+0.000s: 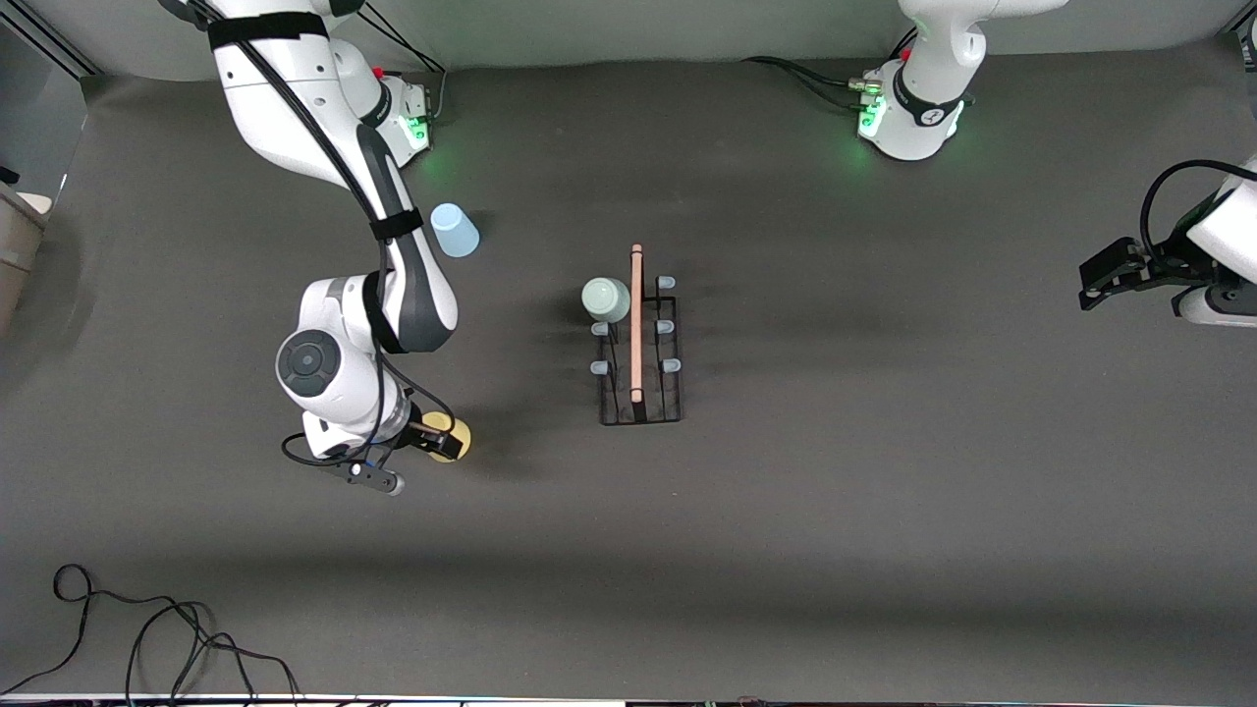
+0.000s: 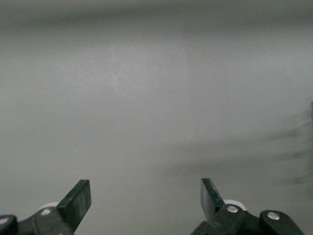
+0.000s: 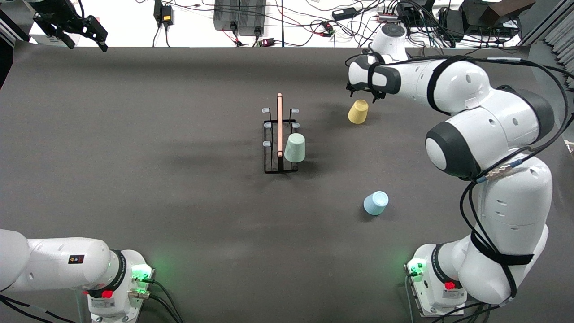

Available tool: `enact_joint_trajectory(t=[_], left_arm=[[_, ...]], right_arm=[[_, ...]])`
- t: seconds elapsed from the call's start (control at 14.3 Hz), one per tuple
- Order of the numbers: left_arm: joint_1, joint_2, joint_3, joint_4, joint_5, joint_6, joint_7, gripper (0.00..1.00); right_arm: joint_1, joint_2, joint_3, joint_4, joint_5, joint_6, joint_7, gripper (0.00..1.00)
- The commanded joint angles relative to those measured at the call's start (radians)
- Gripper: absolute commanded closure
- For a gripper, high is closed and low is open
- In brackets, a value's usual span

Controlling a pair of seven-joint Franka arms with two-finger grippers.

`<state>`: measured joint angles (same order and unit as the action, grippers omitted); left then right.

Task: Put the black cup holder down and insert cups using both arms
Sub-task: 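Grasp the yellow cup with the right gripper, then lift and carry the yellow cup over the rack pegs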

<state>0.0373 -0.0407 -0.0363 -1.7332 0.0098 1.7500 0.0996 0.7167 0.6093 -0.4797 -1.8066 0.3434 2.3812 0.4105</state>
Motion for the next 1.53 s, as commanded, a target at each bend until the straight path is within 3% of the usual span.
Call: enact_joint_trajectory(t=[0.0,0.14,0.21,0.42,0.49,1.05,1.25,1.46], left_arm=[[0.004,0.013,0.007,0.017,-0.008,0.0,0.0,0.0],[0.004,0.015,0.007,0.017,-0.008,0.006,0.0,0.0],[0.004,0.015,0.007,0.017,-0.008,0.005,0.0,0.0],[0.004,0.015,0.007,0.018,-0.017,0.005,-0.004,0.0],[0.003,0.015,0.007,0.018,-0.017,0.005,-0.006,0.0],[0.004,0.013,0.007,0.018,-0.016,0.003,-0.008,0.0],[0.004,0.013,0.007,0.02,-0.014,0.005,-0.006,0.0],[0.004,0.019,0.007,0.032,-0.014,0.002,-0.006,0.0]], right_arm=[[0.004,0.006,0.018,-0.036,0.031,0.055,-0.038,0.0],[0.006,0.009,0.019,-0.039,0.032,0.055,-0.038,0.0],[0.006,0.007,0.019,-0.045,0.032,0.055,-0.039,0.11],[0.007,-0.009,0.019,-0.046,0.032,0.041,-0.045,0.86],[0.007,-0.019,0.018,-0.049,0.032,0.036,-0.045,1.0],[0.0,-0.232,0.004,-0.013,0.031,-0.21,0.023,1.0],[0.01,-0.221,0.015,0.119,0.029,-0.341,0.177,1.0],[0.076,-0.207,0.019,0.185,0.029,-0.366,0.339,1.0]])
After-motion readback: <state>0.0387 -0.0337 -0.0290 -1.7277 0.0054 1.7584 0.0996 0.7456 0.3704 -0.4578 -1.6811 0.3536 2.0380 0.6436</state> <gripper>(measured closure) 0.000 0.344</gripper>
